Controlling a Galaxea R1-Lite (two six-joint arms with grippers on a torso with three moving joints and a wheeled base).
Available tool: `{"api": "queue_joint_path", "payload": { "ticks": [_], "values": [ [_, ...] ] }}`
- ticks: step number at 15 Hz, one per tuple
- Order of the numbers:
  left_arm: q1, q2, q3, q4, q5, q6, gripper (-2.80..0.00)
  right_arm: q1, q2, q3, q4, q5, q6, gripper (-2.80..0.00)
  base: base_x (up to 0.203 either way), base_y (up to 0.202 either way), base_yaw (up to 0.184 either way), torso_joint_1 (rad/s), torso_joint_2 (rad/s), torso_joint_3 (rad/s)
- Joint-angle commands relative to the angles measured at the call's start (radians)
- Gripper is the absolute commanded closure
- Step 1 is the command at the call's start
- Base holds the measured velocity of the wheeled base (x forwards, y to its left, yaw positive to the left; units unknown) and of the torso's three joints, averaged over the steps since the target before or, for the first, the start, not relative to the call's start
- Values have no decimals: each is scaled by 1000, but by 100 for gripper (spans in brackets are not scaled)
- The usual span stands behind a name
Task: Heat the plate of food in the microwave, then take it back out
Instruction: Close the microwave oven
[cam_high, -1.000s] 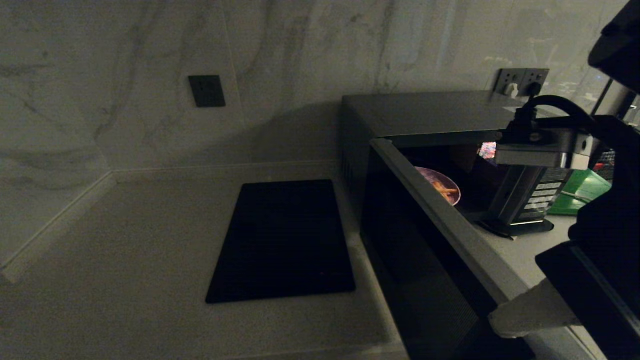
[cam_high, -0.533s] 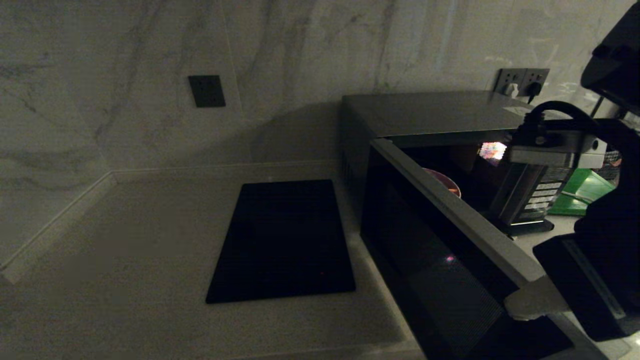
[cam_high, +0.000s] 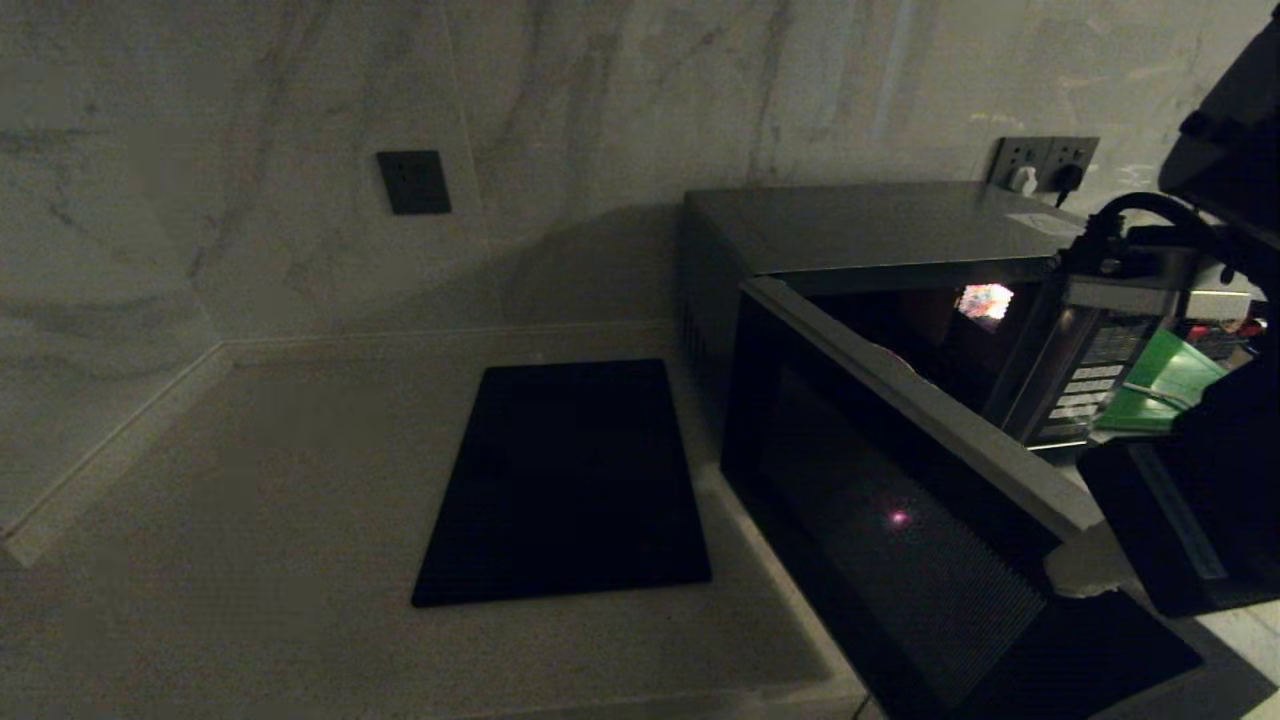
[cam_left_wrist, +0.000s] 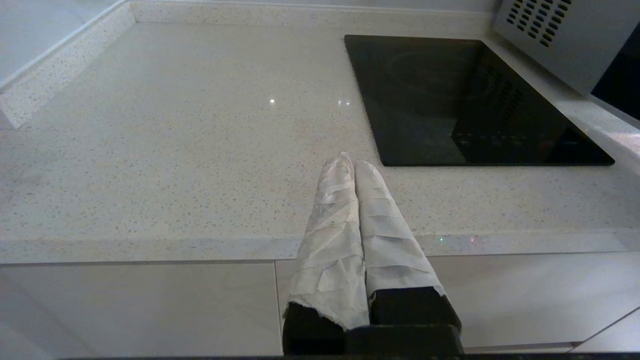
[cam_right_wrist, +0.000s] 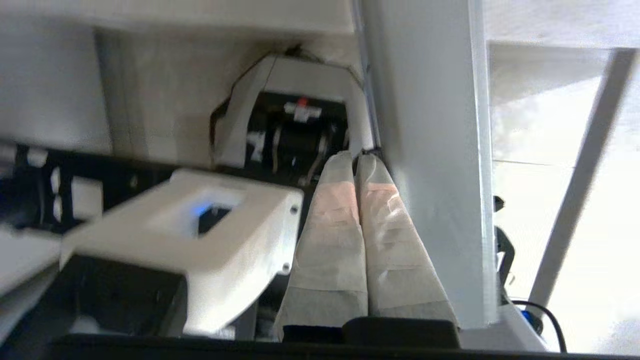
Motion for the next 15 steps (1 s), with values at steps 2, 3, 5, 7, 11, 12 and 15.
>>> {"api": "queue_joint_path", "payload": {
  "ticks": [2, 3, 5, 7, 11, 12, 15],
  "values": [
    [1, 2, 0, -1, 1, -1, 0, -47, -2, 0, 9, -15, 9, 0, 0, 0, 0, 0, 0, 0],
    [1, 1, 0, -1, 1, -1, 0, -65, -2, 0, 9, -18, 22, 0, 0, 0, 0, 0, 0, 0],
    [1, 2, 0, -1, 1, -1, 0, -97, -2, 1, 9, -31, 40, 0, 0, 0, 0, 0, 0, 0],
    [1, 1, 0, -1, 1, -1, 0, -129, -5, 4, 9, -36, 41, 0, 0, 0, 0, 0, 0, 0],
    [1, 2, 0, -1, 1, -1, 0, -206, -16, 11, 9, -38, 43, 0, 0, 0, 0, 0, 0, 0],
    [1, 2, 0, -1, 1, -1, 0, -226, -18, 11, 9, -40, 43, 0, 0, 0, 0, 0, 0, 0],
    [1, 2, 0, -1, 1, -1, 0, -282, -22, 11, 0, -54, 43, 0, 0, 0, 0, 0, 0, 0]
  ]
}}
